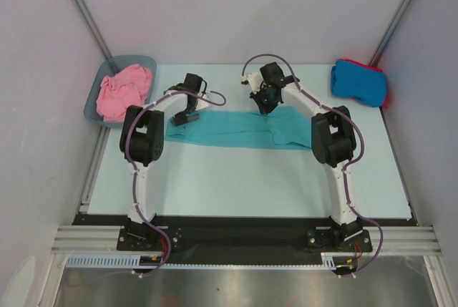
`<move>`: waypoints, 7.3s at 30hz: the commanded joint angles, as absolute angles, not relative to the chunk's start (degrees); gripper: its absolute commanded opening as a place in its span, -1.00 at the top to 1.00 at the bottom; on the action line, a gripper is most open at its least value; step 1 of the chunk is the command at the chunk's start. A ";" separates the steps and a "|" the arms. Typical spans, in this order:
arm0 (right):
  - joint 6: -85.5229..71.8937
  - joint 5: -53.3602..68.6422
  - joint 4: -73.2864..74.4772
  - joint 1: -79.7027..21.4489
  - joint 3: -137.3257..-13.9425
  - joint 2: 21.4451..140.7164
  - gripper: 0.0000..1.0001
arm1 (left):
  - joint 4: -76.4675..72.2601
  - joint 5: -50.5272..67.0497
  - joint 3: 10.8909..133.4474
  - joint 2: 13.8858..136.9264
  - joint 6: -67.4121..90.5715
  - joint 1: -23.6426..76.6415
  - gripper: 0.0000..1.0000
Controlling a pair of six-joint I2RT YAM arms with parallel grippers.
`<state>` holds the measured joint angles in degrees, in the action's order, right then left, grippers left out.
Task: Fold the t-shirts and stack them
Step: Fold the tshirt
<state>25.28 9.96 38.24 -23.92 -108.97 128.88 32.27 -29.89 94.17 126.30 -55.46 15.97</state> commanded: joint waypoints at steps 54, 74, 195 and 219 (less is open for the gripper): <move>27.60 0.00 34.01 -18.55 -111.63 125.79 -0.01 | 33.75 -33.49 87.36 113.82 -55.28 16.87 -1.00; 22.15 0.00 33.84 -6.95 -95.36 117.25 1.00 | 29.71 -24.61 88.51 117.06 -58.45 16.79 -1.00; 61.88 -5.62 26.99 -27.24 -63.10 104.50 -0.16 | 19.51 -31.99 87.63 108.11 -68.20 14.50 -0.99; 71.98 -11.07 25.05 -19.00 -64.86 110.03 0.81 | 19.34 -31.03 86.39 107.40 -69.35 13.10 -1.00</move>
<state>68.58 -9.72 23.77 -22.61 -64.23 106.59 20.29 -31.29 83.70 108.64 -69.01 13.39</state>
